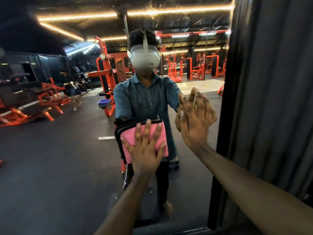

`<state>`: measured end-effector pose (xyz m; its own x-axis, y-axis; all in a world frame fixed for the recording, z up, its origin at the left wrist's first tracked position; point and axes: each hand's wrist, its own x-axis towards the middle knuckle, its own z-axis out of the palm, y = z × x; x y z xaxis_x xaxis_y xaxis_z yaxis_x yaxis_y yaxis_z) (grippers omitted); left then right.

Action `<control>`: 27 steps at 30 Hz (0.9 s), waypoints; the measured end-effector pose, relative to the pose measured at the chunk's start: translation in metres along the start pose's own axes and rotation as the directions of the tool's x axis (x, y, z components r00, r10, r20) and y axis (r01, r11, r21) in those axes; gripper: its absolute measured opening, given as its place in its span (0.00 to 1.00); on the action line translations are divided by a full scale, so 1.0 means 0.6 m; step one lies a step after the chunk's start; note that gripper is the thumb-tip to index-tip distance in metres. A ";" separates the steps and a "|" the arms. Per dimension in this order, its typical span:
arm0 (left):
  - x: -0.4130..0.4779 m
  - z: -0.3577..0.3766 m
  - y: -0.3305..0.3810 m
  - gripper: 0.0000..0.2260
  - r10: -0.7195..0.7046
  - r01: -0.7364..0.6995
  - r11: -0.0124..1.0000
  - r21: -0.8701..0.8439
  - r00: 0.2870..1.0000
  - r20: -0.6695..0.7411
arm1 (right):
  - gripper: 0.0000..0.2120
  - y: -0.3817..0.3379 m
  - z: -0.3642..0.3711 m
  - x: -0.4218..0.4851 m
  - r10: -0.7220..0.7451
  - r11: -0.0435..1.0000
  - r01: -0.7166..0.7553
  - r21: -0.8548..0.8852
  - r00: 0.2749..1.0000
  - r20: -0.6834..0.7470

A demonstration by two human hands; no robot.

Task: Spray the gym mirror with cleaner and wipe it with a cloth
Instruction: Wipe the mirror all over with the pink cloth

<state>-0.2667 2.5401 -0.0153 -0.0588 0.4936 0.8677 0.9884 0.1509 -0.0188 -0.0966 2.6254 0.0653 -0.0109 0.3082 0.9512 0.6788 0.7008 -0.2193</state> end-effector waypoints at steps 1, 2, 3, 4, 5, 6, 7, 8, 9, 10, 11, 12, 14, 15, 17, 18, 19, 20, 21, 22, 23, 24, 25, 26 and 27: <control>0.019 -0.009 -0.004 0.34 -0.017 0.017 1.000 -0.002 0.999 -0.028 | 0.24 0.014 -0.005 0.001 0.020 1.000 -0.020 -0.015 1.000 -0.013; 0.045 -0.021 -0.007 0.34 -0.068 0.068 0.998 0.003 0.996 -0.065 | 0.24 0.025 -0.009 0.001 0.039 0.999 -0.039 -0.036 0.999 -0.022; 0.074 -0.031 -0.006 0.33 -0.143 0.144 0.990 0.001 0.985 -0.100 | 0.24 0.038 -0.013 0.002 0.060 0.997 -0.061 -0.057 0.998 -0.019; 0.101 -0.039 -0.002 0.33 -0.243 0.243 0.970 -0.014 0.960 -0.141 | 0.24 0.048 -0.016 0.001 0.079 0.994 -0.079 -0.074 0.997 -0.012; 0.121 -0.044 0.008 0.32 -0.350 0.347 0.937 -0.046 0.920 -0.176 | 0.24 0.057 -0.019 0.000 0.086 0.993 -0.086 -0.083 0.996 -0.006; 0.132 -0.044 0.024 0.32 -0.438 0.430 0.899 -0.083 0.878 -0.194 | 0.24 0.064 -0.020 -0.003 0.078 0.993 -0.078 -0.088 0.997 -0.002; 0.131 -0.040 0.043 0.32 -0.484 0.474 0.875 -0.096 0.855 -0.189 | 0.24 0.068 -0.020 -0.005 0.063 0.994 -0.063 -0.095 0.998 0.005; 0.119 -0.031 0.065 0.32 -0.469 0.462 0.883 -0.080 0.868 -0.166 | 0.24 0.073 -0.022 -0.006 0.048 0.993 -0.045 -0.108 0.999 0.019; 0.094 -0.017 0.085 0.32 -0.394 0.390 0.919 -0.055 0.911 -0.125 | 0.24 0.077 -0.023 -0.007 0.033 0.992 -0.029 -0.124 0.999 0.033; 0.065 -0.001 0.102 0.33 -0.270 0.268 0.963 -0.030 0.960 -0.074 | 0.24 0.082 -0.025 -0.007 0.019 0.991 -0.012 -0.131 0.999 0.045; 0.035 0.014 0.114 0.34 -0.130 0.130 0.992 -0.010 0.991 -0.017 | 0.25 0.087 -0.028 -0.006 0.006 0.991 0.001 -0.133 0.998 0.059; 0.015 0.024 0.118 0.34 -0.030 0.030 1.000 0.000 0.999 0.019 | 0.24 0.091 -0.030 -0.005 0.000 0.991 0.010 -0.132 0.997 0.072; 0.022 0.027 0.118 0.35 0.022 -0.021 1.000 -0.013 0.999 0.031 | 0.23 0.096 -0.035 -0.001 -0.005 0.992 0.016 -0.126 0.996 0.085; 0.042 0.018 0.119 0.34 0.004 -0.004 1.000 -0.020 1.000 0.020 | 0.22 0.097 -0.038 0.001 -0.012 0.993 0.022 -0.118 0.996 0.089; 0.102 -0.006 0.126 0.32 -0.069 0.068 0.998 -0.014 0.997 -0.047 | 0.22 0.103 -0.046 0.002 -0.042 0.996 0.050 -0.075 0.994 0.100; 0.135 -0.015 0.133 0.31 -0.125 0.123 0.992 -0.020 0.988 -0.089 | 0.23 0.108 -0.052 0.001 -0.041 0.998 0.046 -0.051 0.995 0.091; 0.162 -0.023 0.143 0.31 -0.183 0.181 0.983 -0.029 0.975 -0.122 | 0.23 0.114 -0.057 0.002 -0.010 0.999 0.013 -0.038 0.998 0.064; 0.178 -0.024 0.157 0.31 -0.234 0.230 0.972 -0.041 0.962 -0.141 | 0.23 0.124 -0.063 0.003 0.048 0.998 -0.047 -0.050 0.999 0.026; 0.180 -0.021 0.172 0.31 -0.263 0.259 0.965 -0.046 0.954 -0.144 | 0.24 0.135 -0.069 0.004 0.112 0.990 -0.112 -0.087 0.994 -0.006; 0.169 -0.012 0.187 0.31 -0.258 0.255 0.966 -0.037 0.957 -0.134 | 0.24 0.146 -0.072 0.005 0.153 0.980 -0.153 -0.131 0.988 -0.010; 0.148 0.002 0.202 0.31 -0.213 0.212 0.977 -0.027 0.971 -0.105 | 0.25 0.158 -0.073 0.007 0.164 0.975 -0.158 -0.158 0.986 0.022; 0.119 0.019 0.216 0.32 -0.132 0.131 0.991 -0.023 0.989 -0.063 | 0.25 0.169 -0.074 0.007 0.148 0.979 -0.136 -0.151 0.986 0.072; 0.087 0.036 0.227 0.32 -0.031 0.030 0.999 -0.027 0.999 -0.021 | 0.25 0.179 -0.073 0.006 0.115 0.988 -0.102 -0.114 0.987 0.114; 0.060 0.051 0.236 0.32 0.054 -0.054 0.998 -0.033 0.998 0.012 | 0.25 0.188 -0.073 0.006 0.083 0.995 -0.074 -0.065 0.987 0.140; 0.044 0.059 0.240 0.31 0.098 -0.096 0.994 -0.043 0.995 0.025 | 0.25 0.193 -0.071 0.007 0.065 0.998 -0.062 -0.020 0.986 0.151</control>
<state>-0.1306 2.6054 -0.0125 0.0344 0.5271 0.8491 0.9946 0.0652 -0.0808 0.0131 2.6804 0.0529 -0.0781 0.4468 0.8912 0.6927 0.6672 -0.2738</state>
